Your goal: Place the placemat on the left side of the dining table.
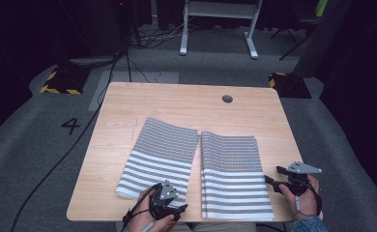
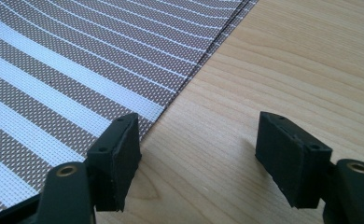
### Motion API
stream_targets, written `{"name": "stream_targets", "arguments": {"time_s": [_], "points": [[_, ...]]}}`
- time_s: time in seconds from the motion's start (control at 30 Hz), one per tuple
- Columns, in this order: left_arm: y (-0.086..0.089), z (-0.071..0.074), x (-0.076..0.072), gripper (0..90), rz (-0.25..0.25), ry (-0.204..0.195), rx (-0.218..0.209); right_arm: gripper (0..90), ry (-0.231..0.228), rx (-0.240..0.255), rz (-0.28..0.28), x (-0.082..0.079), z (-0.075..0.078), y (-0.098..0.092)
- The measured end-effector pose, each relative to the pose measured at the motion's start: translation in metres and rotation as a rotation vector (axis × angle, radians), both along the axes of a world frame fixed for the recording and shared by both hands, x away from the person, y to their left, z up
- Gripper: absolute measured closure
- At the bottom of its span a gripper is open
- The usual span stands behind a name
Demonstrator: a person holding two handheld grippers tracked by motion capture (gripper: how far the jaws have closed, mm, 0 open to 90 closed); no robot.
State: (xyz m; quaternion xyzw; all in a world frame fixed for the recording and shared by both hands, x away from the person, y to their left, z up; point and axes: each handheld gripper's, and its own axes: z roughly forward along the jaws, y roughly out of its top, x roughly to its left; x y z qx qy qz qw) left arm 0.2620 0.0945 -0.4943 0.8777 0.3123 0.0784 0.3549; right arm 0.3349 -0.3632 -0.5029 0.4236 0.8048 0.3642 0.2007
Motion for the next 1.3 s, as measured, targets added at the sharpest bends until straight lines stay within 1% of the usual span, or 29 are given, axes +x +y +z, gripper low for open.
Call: {"name": "stream_targets", "arguments": {"time_s": [0.03, 0.07, 0.1, 0.13, 0.17, 0.27, 0.33, 0.37, 0.4, 0.47, 0.5, 0.57, 0.63, 0.67, 0.7, 0.73, 0.8, 0.87, 0.9, 0.97, 1.0, 1.03, 1.07, 1.1, 1.17, 1.2, 1.23, 1.27, 1.3], "points": [[0.001, 0.000, -0.001, 43.3, 0.016, -0.011, 0.000, 31.0, 0.000, 0.000, 0.000, 0.000, 0.000, 0.000], [0.001, -0.001, -0.001, 46.3, 0.018, -0.005, -0.010, 31.0, 0.000, 0.000, 0.000, 0.000, 0.000, 0.000], [0.001, -0.002, -0.003, 49.4, 0.026, -0.023, -0.005, 31.0, 0.000, 0.000, 0.000, 0.000, 0.000, 0.000], [0.002, -0.002, -0.003, 50.4, 0.013, -0.051, 0.016, 31.0, 0.000, 0.000, 0.000, 0.000, 0.000, 0.000], [0.001, -0.003, -0.004, 50.4, 0.018, -0.059, 0.017, 31.0, 0.000, 0.000, 0.000, 0.000, 0.000, 0.000], [0.001, -0.004, -0.005, 49.0, 0.010, -0.052, 0.007, 31.0, -0.001, 0.000, 0.000, 0.000, 0.000, 0.000], [-0.001, -0.004, -0.006, 42.0, 0.007, -0.056, 0.008, 31.0, -0.001, 0.000, 0.000, 0.000, 0.000, 0.000], [-0.001, -0.004, -0.006, 42.7, 0.007, -0.056, 0.008, 31.0, -0.001, -0.001, 0.000, 0.000, 0.000, 0.000], [-0.001, -0.004, -0.007, 42.7, -0.005, -0.066, 0.024, 31.0, 0.000, 0.000, 0.000, 0.000, 0.000, 0.000], [-0.001, -0.004, -0.006, 45.0, -0.003, -0.062, 0.017, 31.0, -0.001, 0.000, 0.000, 0.000, 0.000, 0.000], [0.001, -0.004, -0.006, 48.3, 0.000, -0.067, 0.022, 31.0, -0.001, -0.001, 0.000, 0.000, 0.000, 0.000], [0.002, -0.004, -0.006, 50.7, 0.016, -0.070, 0.018, 31.0, -0.001, 0.000, 0.000, 0.000, 0.000, 0.000], [0.003, -0.003, -0.005, 54.7, 0.015, -0.067, 0.018, 31.0, -0.001, -0.001, 0.000, 0.000, 0.000, 0.000], [0.006, -0.002, -0.001, 56.9, 0.021, -0.050, 0.002, 31.1, -0.001, 0.000, 0.000, 0.000, 0.000, 0.000], [0.006, -0.002, -0.001, 58.9, 0.021, -0.050, 0.002, 31.0, -0.001, 0.000, 0.000, 0.000, 0.000, 0.000], [0.007, -0.002, 0.000, 58.9, 0.026, -0.024, -0.021, 31.0, -0.001, 0.000, 0.000, 0.000, 0.000, 0.000], [0.012, -0.001, 0.004, 63.9, 0.034, 0.013, -0.055, 31.0, 0.000, 0.000, 0.000, 0.000, 0.000, 0.000], [0.013, -0.001, 0.005, 68.2, 0.030, 0.025, -0.058, 31.0, 0.000, 0.000, 0.000, 0.000, 0.000, 0.000], [0.014, 0.000, 0.006, 68.2, 0.031, 0.016, -0.061, 31.0, 0.000, 0.000, 0.000, 0.000, 0.000, 0.000], [0.016, 0.001, 0.007, 75.5, 0.037, 0.025, -0.067, 31.0, -0.001, 0.000, 0.000, 0.000, 0.000, 0.000], [0.017, 0.004, 0.007, 81.9, 0.045, 0.019, -0.060, 31.0, 0.000, 0.000, 0.000, 0.000, 0.000, 0.000], [0.018, 0.006, 0.007, 83.5, 0.050, 0.015, -0.061, 31.0, 0.000, 0.000, 0.000, 0.000, 0.000, 0.000], [0.019, 0.008, 0.007, 84.7, 0.052, -0.001, -0.057, 31.0, 0.000, 0.000, 0.000, 0.000, 0.000, 0.000], [0.019, 0.008, 0.007, 85.9, 0.052, -0.001, -0.057, 31.0, 0.000, 0.000, 0.000, 0.000, 0.000, 0.000], [0.019, 0.012, 0.006, 87.3, 0.057, -0.019, -0.053, 31.0, 0.000, 0.000, 0.000, 0.000, 0.000, 0.000], [0.020, 0.018, 0.004, 87.6, 0.062, -0.052, -0.056, 31.0, 0.000, 0.000, 0.000, 0.000, 0.000, 0.000], [0.020, 0.018, 0.004, 87.9, 0.062, -0.052, -0.056, 31.0, 0.000, 0.000, 0.000, 0.000, 0.000, 0.000], [0.023, 0.026, 0.003, 88.1, 0.064, -0.073, -0.070, 31.0, 0.000, 0.000, 0.000, 0.000, 0.000, 0.000], [0.023, 0.026, 0.003, 88.3, 0.064, -0.073, -0.070, 31.0, 0.000, 0.000, 0.000, 0.000, 0.000, 0.000]]}}
